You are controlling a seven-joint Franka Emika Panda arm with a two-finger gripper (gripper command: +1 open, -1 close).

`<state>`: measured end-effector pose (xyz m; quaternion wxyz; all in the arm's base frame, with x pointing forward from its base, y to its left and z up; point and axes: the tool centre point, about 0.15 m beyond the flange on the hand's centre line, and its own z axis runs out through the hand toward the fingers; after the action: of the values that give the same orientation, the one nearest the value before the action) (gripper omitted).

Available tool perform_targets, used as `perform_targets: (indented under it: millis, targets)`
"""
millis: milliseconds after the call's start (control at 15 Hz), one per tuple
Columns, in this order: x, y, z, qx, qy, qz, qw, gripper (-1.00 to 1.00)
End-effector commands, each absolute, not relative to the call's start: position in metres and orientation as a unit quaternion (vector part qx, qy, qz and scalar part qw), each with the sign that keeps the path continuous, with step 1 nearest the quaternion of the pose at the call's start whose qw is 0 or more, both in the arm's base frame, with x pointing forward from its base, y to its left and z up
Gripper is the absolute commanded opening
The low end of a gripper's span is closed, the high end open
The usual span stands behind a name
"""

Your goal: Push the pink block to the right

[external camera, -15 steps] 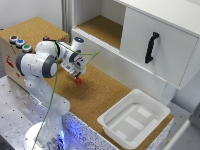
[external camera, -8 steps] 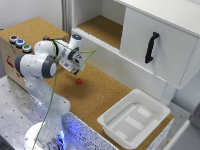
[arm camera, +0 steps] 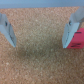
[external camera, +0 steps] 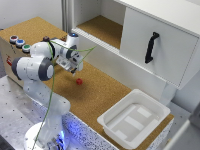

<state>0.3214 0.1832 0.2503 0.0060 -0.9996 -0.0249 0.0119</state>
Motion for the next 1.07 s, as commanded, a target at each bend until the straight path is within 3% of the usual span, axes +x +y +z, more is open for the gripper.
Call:
perform_targets:
  millis: [0, 67, 1000]
  targets:
    - [0.338, 0.180, 0.221, -1.000, -0.001, -0.005, -0.001, 1.00]
    - [0.342, 0.175, 0.216, -1.000, 0.008, -0.007, 0.020, -1.00]
    - [0.368, 0.131, 0.207, -0.998, -0.037, 0.010, 0.040, -1.00]
